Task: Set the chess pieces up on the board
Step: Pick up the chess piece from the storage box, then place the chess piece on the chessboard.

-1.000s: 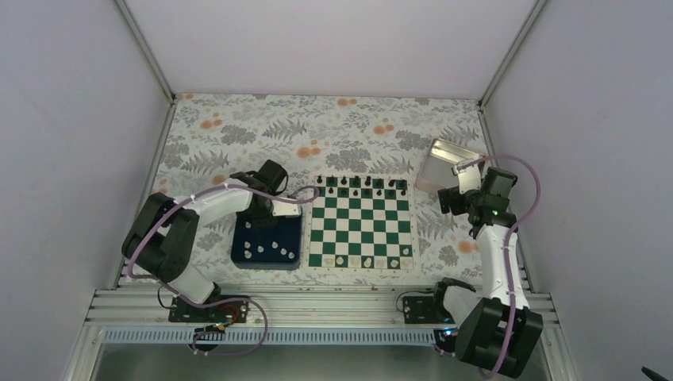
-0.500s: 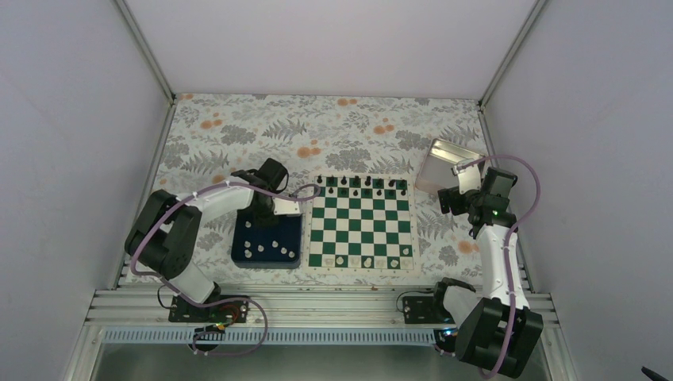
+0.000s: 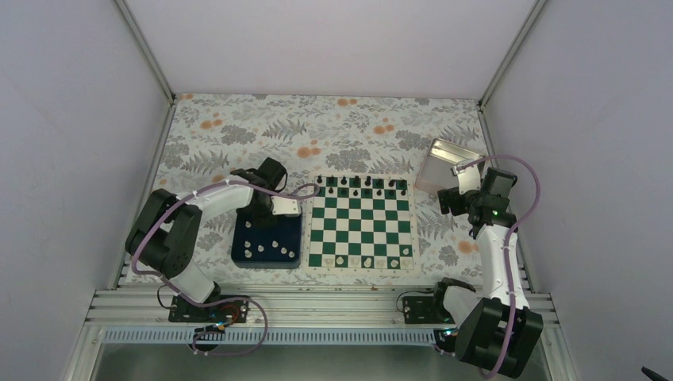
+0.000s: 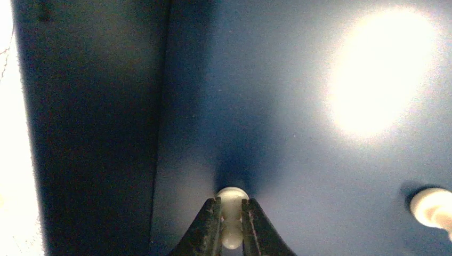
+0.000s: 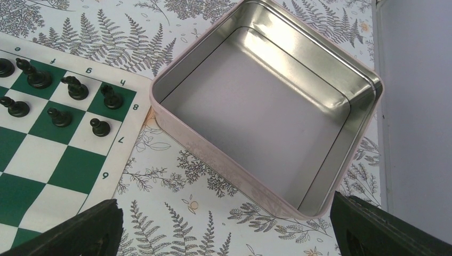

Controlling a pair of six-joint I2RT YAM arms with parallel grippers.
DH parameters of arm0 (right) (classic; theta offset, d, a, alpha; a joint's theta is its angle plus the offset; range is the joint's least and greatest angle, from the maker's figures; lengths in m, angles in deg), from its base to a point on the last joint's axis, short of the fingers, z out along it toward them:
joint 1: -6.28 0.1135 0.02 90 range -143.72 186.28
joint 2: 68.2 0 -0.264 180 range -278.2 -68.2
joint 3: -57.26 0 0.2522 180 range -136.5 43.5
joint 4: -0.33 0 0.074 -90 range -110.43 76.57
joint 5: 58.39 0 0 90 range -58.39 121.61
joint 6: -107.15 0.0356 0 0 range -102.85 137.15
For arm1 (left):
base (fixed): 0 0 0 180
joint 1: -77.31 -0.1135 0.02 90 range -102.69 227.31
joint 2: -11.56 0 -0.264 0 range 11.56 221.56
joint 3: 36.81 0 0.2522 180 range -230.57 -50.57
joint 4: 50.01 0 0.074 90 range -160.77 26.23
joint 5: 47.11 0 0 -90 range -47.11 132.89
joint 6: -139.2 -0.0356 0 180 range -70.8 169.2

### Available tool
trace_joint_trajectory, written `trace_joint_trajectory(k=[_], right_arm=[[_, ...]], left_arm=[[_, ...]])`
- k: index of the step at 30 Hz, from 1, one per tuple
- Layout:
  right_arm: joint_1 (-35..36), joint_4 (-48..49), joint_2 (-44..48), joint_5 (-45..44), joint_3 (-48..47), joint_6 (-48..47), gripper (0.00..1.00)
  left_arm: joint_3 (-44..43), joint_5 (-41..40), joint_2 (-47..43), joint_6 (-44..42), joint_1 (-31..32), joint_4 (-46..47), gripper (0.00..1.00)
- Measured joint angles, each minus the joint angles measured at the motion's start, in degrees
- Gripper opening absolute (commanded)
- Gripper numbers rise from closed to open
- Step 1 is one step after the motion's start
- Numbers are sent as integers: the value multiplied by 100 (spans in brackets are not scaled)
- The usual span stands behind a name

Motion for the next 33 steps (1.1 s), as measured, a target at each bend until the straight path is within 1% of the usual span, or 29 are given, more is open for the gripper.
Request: trace_joint_trajectory(k=[1,2,10,15,17,19,23,26,28,33], right_arm=[[0,-2,0,2,0,0,100],[0,-2,0,2,0,2,100],[0,-2,0,7,0,0,100],[0,-2,0,13,0,0,100],[0,-4,0,15,0,0,100],[0,-4,0,15,0,0,100],[0,-4,0,15,0,0,100],[0,-2,0,15,0,0,100],[0,-4,0,15,0,2,100],[0,-4,0,17,0,0,100]], left_arm=[[-9,11,0,-11,0,-20,3],[-24,17,0,2,0,-42,2],[-162,138,-57,-11,0,-339,3],[-713,146,-450,66,186,-883,5],[-1062,151,-658,160,435,-1121,7],[-1502,184,-826,273,826,-1327,8],[-2076,267,-896,555,1799,-1558,8],[-2131,304,-719,721,2411,-1644,8],[-2087,317,-522,785,2629,-1635,8],[-1768,308,20,855,2796,-1530,9]])
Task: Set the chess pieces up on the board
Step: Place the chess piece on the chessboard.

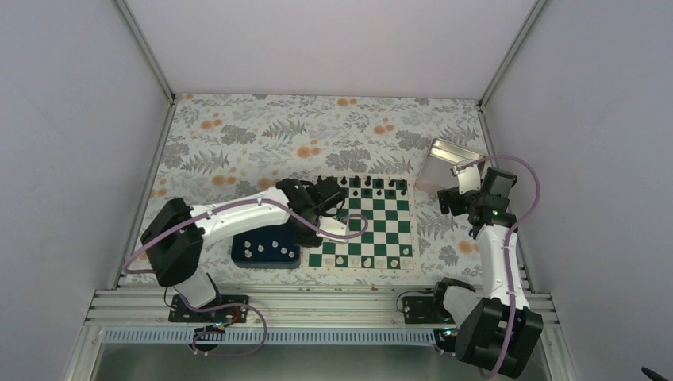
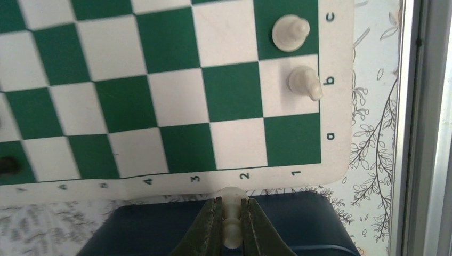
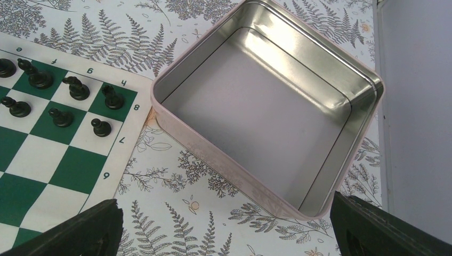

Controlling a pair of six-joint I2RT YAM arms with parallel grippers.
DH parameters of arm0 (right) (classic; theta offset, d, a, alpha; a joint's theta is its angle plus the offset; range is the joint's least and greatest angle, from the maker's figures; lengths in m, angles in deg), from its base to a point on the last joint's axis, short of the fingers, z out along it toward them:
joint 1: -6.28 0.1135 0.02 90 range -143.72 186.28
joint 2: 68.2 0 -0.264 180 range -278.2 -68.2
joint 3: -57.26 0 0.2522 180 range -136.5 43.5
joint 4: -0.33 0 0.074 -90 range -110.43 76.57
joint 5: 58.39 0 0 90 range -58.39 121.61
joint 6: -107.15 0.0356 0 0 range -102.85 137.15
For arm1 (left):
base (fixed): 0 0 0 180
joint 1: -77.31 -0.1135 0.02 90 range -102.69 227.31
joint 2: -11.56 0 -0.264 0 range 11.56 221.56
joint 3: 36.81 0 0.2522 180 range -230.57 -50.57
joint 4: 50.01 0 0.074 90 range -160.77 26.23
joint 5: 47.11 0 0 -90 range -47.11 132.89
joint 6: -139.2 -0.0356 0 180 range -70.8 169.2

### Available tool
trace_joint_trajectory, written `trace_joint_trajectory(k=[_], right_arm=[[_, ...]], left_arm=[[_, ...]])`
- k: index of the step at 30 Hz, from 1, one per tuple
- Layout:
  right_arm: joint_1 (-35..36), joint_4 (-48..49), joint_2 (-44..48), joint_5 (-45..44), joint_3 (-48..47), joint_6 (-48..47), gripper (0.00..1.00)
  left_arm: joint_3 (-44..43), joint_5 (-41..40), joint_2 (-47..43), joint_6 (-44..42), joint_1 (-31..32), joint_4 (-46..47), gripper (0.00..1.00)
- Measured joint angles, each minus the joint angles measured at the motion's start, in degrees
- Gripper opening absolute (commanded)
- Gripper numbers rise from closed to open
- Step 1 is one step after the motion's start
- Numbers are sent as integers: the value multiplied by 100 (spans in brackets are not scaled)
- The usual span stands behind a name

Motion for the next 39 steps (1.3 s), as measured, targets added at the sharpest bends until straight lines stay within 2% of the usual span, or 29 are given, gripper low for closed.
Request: trace_joint_trajectory(k=[7,25,39], right_arm=[[0,0,0,0,0,0,100],[0,-2,0,42,0,-2,100],[0,-13,2,68,0,-37,100]], left_arm=[[332,-9,262,39,7,282,11],[562,114,807,33,9,807,13],[564,-74,907,11,9,903,23]])
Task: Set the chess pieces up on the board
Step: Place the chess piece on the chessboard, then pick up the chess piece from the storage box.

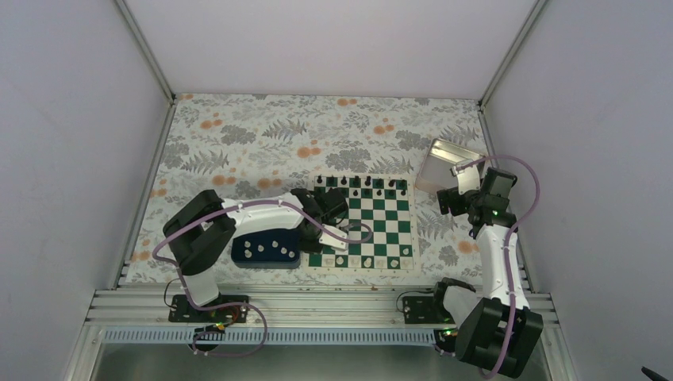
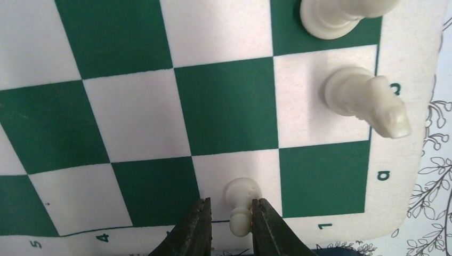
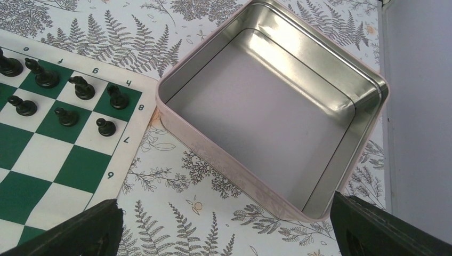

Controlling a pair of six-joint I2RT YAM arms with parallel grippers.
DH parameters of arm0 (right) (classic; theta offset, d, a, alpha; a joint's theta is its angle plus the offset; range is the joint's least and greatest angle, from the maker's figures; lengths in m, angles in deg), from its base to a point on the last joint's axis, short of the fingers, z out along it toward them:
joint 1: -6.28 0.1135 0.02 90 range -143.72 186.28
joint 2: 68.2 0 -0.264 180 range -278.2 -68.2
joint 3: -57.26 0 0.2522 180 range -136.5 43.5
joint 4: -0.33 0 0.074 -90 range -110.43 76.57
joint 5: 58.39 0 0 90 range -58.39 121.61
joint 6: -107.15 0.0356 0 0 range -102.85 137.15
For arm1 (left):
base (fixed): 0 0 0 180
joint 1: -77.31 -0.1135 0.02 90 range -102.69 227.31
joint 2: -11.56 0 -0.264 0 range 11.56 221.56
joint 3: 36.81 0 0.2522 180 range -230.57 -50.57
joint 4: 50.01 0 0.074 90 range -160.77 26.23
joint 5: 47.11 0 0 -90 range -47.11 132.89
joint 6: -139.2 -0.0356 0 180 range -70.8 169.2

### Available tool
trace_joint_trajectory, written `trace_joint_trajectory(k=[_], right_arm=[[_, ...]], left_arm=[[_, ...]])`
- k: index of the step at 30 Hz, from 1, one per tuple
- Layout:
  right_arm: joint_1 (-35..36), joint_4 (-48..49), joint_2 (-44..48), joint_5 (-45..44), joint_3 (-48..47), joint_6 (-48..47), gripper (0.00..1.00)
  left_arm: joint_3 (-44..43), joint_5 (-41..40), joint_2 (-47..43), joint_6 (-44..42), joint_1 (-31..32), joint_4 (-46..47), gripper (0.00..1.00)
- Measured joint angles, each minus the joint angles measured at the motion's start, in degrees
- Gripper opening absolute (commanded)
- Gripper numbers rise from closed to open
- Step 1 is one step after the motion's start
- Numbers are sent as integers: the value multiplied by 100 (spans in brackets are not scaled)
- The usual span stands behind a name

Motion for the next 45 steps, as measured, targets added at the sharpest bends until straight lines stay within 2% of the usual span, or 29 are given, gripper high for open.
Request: trace_joint_trajectory(k=[6,13,16,20,28,45], right_arm=[[0,-9,0,17,0,-4,100],[0,-11,0,20,0,-4,100],[0,-17,0,20,0,-4,100],[0,-24,0,24,0,-7,100],[0,-26,0,33,0,-7,100],[0,-26,0,33,0,-9,100]], left_arm=[[-11,-258,-361,50,0,-234,30],[-111,-361,-1781,87,-157,-787,31],[-61,-356,-2245,28,-525,-975,31],[345,-341,-2645,-136,-1318,-1106,33],[1541,-188,-2664,-260,-1679,-1045,34],[1971,90,-2114,-245,-1703,4,33]])
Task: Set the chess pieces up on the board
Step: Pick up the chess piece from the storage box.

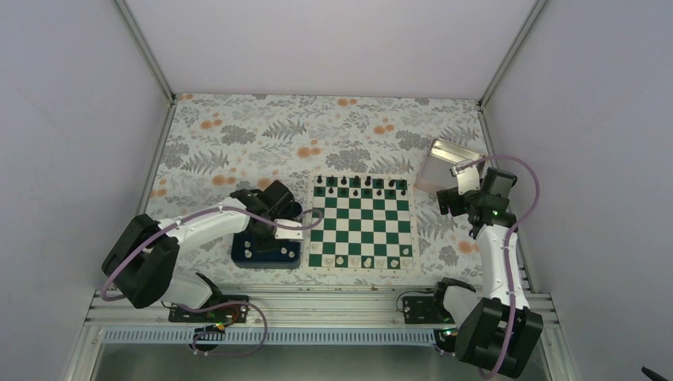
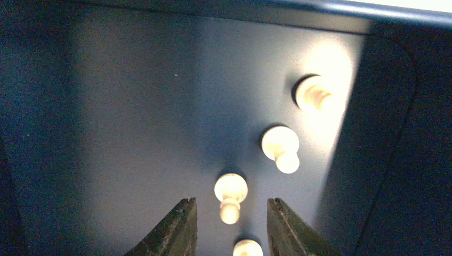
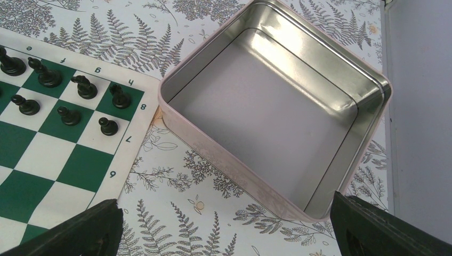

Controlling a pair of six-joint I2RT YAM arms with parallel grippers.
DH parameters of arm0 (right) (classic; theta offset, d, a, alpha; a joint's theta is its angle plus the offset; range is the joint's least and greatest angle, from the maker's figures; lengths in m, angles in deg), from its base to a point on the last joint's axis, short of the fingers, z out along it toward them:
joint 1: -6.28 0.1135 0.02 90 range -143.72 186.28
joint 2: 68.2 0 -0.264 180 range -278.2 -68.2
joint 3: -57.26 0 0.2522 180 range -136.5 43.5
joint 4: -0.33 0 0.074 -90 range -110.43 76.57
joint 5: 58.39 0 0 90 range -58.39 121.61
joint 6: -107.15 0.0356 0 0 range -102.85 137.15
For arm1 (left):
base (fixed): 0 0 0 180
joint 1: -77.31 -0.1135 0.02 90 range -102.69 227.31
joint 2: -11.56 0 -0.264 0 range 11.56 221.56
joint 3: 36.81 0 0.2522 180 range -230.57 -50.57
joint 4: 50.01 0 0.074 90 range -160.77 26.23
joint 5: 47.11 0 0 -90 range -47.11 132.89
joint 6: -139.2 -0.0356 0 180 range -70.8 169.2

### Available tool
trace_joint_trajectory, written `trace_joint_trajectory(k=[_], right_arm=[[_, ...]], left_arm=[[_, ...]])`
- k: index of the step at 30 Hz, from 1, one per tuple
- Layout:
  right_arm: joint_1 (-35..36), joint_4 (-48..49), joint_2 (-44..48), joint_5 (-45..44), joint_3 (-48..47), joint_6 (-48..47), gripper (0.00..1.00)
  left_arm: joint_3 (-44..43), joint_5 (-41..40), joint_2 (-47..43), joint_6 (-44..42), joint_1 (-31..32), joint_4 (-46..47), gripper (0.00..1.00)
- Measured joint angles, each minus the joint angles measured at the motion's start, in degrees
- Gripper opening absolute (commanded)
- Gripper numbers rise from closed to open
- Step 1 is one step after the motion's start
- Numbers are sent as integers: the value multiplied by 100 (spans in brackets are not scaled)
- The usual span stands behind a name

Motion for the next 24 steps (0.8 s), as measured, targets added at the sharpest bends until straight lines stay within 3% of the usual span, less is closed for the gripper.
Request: trace_joint_trajectory(k=[11,24], right_arm=[[0,0,0,0,0,-2,100],[0,0,0,4,0,-11,100]], left_arm=[[2,-42,149,-13,-111,170,32],[0,48,210,-31,-166,146,9]])
